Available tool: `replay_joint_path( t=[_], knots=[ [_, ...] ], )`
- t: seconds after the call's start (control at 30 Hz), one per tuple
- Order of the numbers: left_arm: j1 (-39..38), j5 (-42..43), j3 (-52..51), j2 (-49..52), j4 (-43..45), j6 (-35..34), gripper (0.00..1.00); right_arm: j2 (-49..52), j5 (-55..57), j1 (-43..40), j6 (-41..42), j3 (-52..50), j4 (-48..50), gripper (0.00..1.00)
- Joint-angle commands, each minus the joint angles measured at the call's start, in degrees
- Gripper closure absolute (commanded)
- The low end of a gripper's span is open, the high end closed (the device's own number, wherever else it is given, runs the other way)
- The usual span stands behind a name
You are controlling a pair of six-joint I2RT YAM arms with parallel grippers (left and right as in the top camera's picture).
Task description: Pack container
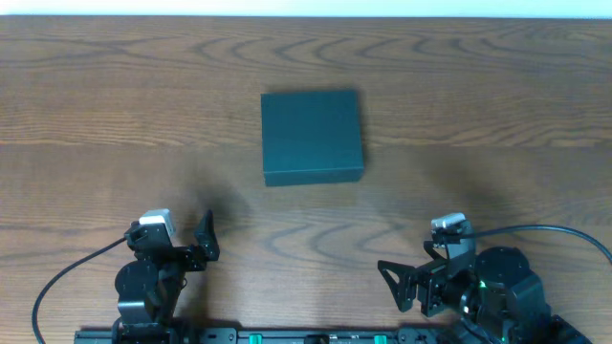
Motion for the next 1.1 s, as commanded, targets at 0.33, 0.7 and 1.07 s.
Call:
replay_joint_path(
  t=[0.33,0.7,1.07],
  knots=[
    [0.35,-1.38,-1.20,-0.48,0.00,-0.61,0.05,-0.09,0.57,-0.09,0.31,-0.04,-0.04,0.01],
    [0.35,-1.38,-1.20,-0.48,0.00,-0.61,0.05,-0.09,0.57,-0.09,0.31,-0.04,-0.04,0.01],
    [0.35,-1.38,-1.20,-0.48,0.00,-0.61,0.05,-7.61,14.53,-0.46,-9.79,-12.11,7.58,0.01]
  ],
)
